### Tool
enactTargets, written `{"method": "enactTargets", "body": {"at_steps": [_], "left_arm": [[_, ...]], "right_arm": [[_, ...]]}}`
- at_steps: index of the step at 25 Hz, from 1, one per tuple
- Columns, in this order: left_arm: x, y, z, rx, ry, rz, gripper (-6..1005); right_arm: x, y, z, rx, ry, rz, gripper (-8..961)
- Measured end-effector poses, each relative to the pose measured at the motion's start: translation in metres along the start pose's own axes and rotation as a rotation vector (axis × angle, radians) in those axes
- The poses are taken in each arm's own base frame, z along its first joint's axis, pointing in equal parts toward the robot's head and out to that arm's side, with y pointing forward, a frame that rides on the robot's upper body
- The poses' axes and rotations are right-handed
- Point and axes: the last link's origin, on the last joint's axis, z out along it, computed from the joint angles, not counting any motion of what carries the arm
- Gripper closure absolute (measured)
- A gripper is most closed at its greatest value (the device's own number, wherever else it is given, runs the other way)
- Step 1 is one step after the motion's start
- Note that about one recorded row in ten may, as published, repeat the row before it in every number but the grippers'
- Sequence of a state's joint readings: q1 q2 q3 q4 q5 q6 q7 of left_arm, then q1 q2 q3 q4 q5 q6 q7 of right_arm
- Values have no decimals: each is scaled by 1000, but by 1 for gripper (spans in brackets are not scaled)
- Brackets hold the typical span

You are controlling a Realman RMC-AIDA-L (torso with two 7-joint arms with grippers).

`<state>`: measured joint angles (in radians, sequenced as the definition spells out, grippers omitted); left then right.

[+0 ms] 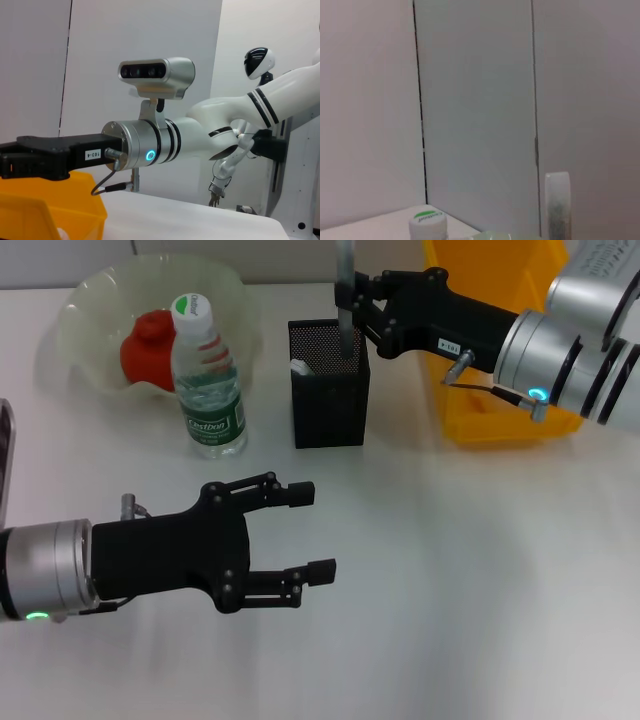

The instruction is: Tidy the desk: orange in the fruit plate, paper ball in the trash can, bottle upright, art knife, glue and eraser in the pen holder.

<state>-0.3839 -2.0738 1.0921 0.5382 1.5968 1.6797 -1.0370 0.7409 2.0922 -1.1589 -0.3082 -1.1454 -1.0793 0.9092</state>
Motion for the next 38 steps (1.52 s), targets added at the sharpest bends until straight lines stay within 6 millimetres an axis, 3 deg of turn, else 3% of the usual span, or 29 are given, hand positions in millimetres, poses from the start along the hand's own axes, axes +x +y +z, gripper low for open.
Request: {"method": "enactTargets", "body": {"at_steps": [12,24,29,35,36,38], "left_arm": [[1,0,1,-1,9,-1,171],[1,0,1,-4,12,-2,171],[2,0,1,-3,12,-1,171],[2,0,1,-2,13,-1,170],[2,0,1,-1,14,-1,170],[2,0,1,-1,15,0,170]], "right_arm": [[5,7,11,-37,65,-44,767],[0,5,5,-26,25,-19,347],[-2,12,-9,-71,-34,-18,137],[6,20,-38,-86,-89,3,130],[10,24,-53,-95,-111,14,130],[13,26,-62,-96,-120,21,130]]}}
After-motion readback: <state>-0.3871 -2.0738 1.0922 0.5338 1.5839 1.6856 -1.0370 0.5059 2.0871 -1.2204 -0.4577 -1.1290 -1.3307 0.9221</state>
